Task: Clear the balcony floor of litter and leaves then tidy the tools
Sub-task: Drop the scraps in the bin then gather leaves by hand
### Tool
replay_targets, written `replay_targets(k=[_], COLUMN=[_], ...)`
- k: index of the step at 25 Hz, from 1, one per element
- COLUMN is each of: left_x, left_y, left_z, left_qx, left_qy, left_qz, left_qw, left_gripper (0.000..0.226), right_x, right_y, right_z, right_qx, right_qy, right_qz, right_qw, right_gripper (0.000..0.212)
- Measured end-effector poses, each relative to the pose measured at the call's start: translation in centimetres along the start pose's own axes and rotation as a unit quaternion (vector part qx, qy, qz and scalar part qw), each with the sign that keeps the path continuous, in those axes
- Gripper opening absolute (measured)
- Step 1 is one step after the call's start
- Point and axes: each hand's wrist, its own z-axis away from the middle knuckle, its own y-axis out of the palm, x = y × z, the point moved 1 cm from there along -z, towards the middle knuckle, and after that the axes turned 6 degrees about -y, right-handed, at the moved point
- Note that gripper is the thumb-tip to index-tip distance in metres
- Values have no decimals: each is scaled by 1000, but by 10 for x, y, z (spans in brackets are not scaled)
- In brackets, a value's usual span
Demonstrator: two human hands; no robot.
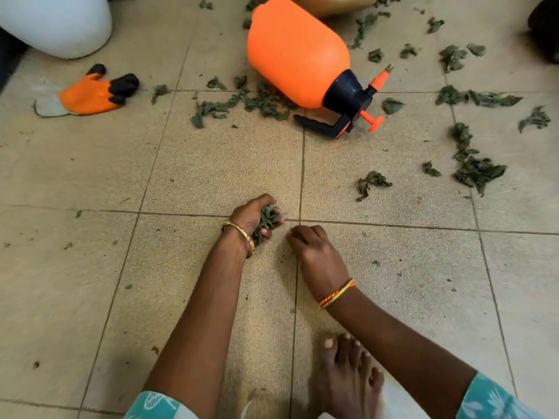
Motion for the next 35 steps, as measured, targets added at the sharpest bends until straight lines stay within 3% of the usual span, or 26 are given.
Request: replay_targets(k=[5,9,10,12,13,14,17,20,24,27,29,32,35], left_x=[0,-6,-8,-7,-6,-3,4,3,-5,-12,-13,-15,-13], left_y=[4,7,8,17,23,30,56,75,86,92,95,101,124], left_z=[3,5,6,7,8,9,6,3,-4,-12,-14,-16,-18], left_qx=[25,35,40,63,80,98,150,148,86,39,22,26,52], left_qy=[-22,-20,-20,-36,-49,-63,-82,-77,-66,-57,-53,-57,-73], left_qz=[-3,11,17,15,4,-7,-21,-37,-11,-25,-35,-58,-88], left_qw=[999,999,999,997,996,993,985,985,994,997,998,996,992], left_gripper=[13,9,10,7,9,14,25,25,25,24,24,25,26], right_x=[5,-36,-53,-77,-82,-82,-69,-62,-102,-136,-138,-135,-144], right_y=[-19,-36,-45,-65,-72,-76,-72,-63,-67,-60,-49,-45,-66], right_z=[-28,-44,-46,-44,-43,-42,-39,-33,-27,-24,-19,-8,-4], right_qx=[149,33,0,-39,-47,-44,-58,-80,-119,34,76,-5,-112], right_qy=[71,212,278,383,393,379,299,195,213,222,175,157,250], right_qz=[2,-130,-199,-364,-431,-459,-388,-232,-219,-154,-124,-84,-133], right_qw=[986,968,940,848,811,802,870,950,945,962,974,984,953], right_gripper=[28,12,9,21,29,34,35,29,25,49,42,22,22])
